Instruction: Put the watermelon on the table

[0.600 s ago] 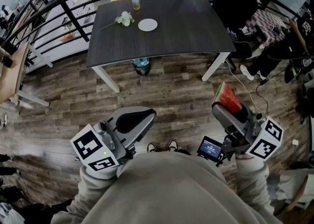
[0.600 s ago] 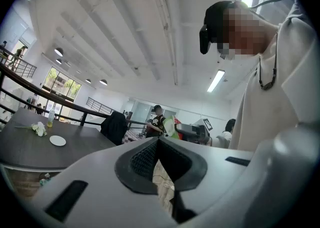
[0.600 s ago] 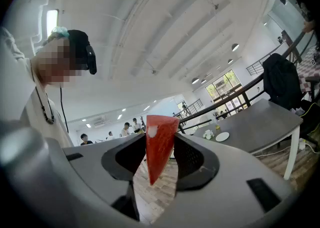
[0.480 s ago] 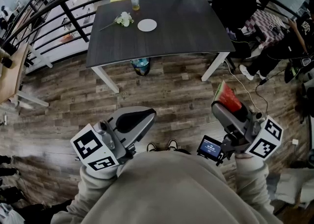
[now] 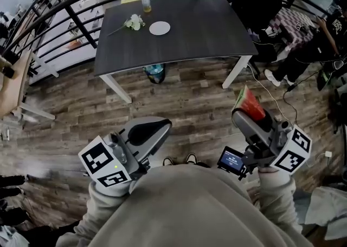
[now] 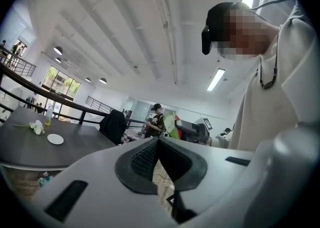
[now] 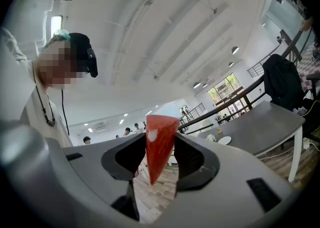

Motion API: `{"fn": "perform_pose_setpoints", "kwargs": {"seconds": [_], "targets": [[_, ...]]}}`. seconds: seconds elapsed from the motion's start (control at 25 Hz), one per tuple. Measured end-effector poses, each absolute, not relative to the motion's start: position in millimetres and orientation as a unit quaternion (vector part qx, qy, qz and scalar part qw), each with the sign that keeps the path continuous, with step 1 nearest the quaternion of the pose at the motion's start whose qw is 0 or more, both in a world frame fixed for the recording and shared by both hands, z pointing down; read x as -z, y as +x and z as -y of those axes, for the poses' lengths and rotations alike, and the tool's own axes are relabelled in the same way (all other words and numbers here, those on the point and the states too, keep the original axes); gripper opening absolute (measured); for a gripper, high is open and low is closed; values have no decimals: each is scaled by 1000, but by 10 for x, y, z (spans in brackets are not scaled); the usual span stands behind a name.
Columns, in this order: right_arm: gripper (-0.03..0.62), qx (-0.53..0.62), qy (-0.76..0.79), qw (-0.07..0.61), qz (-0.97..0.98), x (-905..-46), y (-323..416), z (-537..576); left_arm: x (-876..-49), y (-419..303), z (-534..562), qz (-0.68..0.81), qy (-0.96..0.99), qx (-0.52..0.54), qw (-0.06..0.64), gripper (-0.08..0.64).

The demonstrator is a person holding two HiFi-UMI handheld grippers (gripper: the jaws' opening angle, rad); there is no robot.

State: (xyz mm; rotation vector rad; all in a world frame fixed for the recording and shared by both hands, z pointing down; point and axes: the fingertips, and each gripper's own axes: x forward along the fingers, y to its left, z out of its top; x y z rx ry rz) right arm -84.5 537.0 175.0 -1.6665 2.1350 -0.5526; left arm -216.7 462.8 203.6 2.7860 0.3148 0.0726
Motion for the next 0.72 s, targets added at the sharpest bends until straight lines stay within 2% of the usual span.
{"fn": "perform_pose_setpoints", "kwargs": {"seconds": [0.72], "targets": [[189, 210, -564, 208, -771, -1911, -441, -5446, -2190, -1861, -4875, -78, 982, -50, 167, 3]]}}
